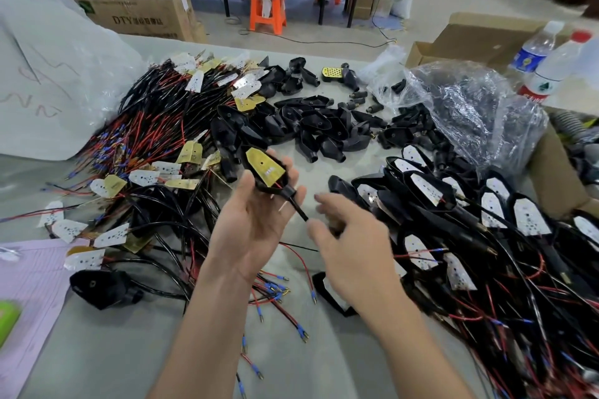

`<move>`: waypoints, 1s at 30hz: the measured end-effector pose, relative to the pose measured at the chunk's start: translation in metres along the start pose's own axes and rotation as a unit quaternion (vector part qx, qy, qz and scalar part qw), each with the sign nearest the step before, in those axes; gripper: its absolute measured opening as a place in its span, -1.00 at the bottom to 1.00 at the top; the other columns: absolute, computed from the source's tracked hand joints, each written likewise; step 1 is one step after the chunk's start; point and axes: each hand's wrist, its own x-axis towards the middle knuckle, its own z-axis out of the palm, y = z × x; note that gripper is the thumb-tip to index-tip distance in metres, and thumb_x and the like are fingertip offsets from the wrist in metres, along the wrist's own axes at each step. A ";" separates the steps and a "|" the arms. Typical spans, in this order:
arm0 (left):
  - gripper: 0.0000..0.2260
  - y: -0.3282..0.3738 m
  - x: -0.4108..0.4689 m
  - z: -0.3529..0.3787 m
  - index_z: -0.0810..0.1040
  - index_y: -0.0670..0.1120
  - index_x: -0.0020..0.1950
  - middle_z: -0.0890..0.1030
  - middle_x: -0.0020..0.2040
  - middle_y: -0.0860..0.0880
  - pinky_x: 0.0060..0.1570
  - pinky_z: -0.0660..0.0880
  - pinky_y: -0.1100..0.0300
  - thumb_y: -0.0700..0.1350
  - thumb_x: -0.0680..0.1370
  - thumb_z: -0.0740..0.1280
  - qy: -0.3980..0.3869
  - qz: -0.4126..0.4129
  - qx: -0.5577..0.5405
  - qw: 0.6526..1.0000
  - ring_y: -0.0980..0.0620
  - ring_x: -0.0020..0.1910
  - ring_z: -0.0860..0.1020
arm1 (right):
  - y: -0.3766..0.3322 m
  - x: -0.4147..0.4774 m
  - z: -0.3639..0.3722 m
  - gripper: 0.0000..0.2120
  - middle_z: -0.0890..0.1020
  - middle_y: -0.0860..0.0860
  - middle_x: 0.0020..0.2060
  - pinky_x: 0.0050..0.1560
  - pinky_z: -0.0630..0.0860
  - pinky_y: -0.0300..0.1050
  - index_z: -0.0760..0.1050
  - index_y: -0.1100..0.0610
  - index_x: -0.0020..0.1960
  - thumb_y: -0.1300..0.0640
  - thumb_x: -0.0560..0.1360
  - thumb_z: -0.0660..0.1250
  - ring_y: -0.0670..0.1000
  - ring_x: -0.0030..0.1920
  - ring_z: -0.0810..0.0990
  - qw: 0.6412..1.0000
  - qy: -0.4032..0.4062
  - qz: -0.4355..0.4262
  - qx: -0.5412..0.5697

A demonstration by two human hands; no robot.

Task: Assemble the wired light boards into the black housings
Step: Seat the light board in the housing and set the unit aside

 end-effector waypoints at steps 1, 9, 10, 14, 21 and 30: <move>-0.60 -0.001 -0.001 0.000 0.49 -0.10 0.43 0.62 0.28 -0.12 0.13 0.62 0.05 0.06 0.68 0.13 -0.001 -0.003 0.006 1.000 -0.03 0.14 0.65 | -0.001 0.002 0.008 -0.75 0.67 -0.24 -0.12 0.01 0.45 -0.36 0.62 -0.12 0.18 0.07 0.52 0.39 -0.21 -0.09 0.59 0.999 -0.027 0.011 0.016; -0.49 0.035 -0.013 -0.025 0.32 -0.16 0.58 0.59 0.30 -0.15 0.31 0.55 0.00 0.04 0.67 0.17 0.011 0.024 -0.037 0.999 -0.07 0.25 0.62 | 0.018 0.012 0.013 -0.85 0.53 0.02 -0.41 -0.41 0.32 -0.20 0.62 0.02 -0.07 0.19 0.48 0.29 0.00 -0.40 0.39 0.999 -0.036 0.010 -0.003; -0.46 0.041 -0.014 -0.029 0.29 -0.16 0.60 0.60 0.31 -0.14 0.30 0.55 -0.01 0.05 0.66 0.17 0.017 0.035 -0.020 0.999 -0.07 0.27 0.61 | 0.020 0.014 0.010 -0.86 0.54 0.06 -0.39 -0.38 0.39 -0.10 0.61 0.04 -0.05 0.18 0.48 0.29 0.04 -0.38 0.42 0.999 -0.028 0.011 -0.015; -0.50 0.050 -0.015 -0.041 0.43 -0.18 0.52 0.61 0.33 -0.17 0.19 0.60 -0.08 0.04 0.64 0.22 0.029 0.050 0.054 0.997 -0.13 0.29 0.62 | 0.014 0.023 0.000 -0.72 0.68 -0.10 -0.26 -0.20 0.51 -0.23 0.59 -0.19 0.01 0.20 0.50 0.33 -0.06 -0.25 0.58 1.000 0.004 -0.012 -0.026; -0.66 0.030 -0.019 -0.037 0.71 -0.10 0.19 0.60 0.33 -0.18 0.22 0.59 -0.02 -0.02 0.65 0.18 0.017 0.049 0.076 0.996 -0.13 0.30 0.61 | -0.018 0.017 0.025 -0.65 0.61 -0.20 -0.04 -0.03 0.32 -0.46 0.63 -0.15 0.20 0.19 0.50 0.38 -0.21 -0.02 0.45 0.997 -0.029 -0.063 -0.018; -0.59 0.022 -0.028 -0.036 0.52 -0.20 0.41 0.57 0.34 -0.29 0.22 0.57 -0.06 -0.16 0.57 0.34 -0.028 0.025 0.092 0.995 -0.21 0.34 0.56 | -0.048 0.029 0.042 -0.81 0.50 -0.39 -0.15 0.03 0.25 -0.55 0.60 -0.17 0.03 0.09 0.48 0.44 -0.28 0.01 0.37 0.997 -0.017 -0.078 0.019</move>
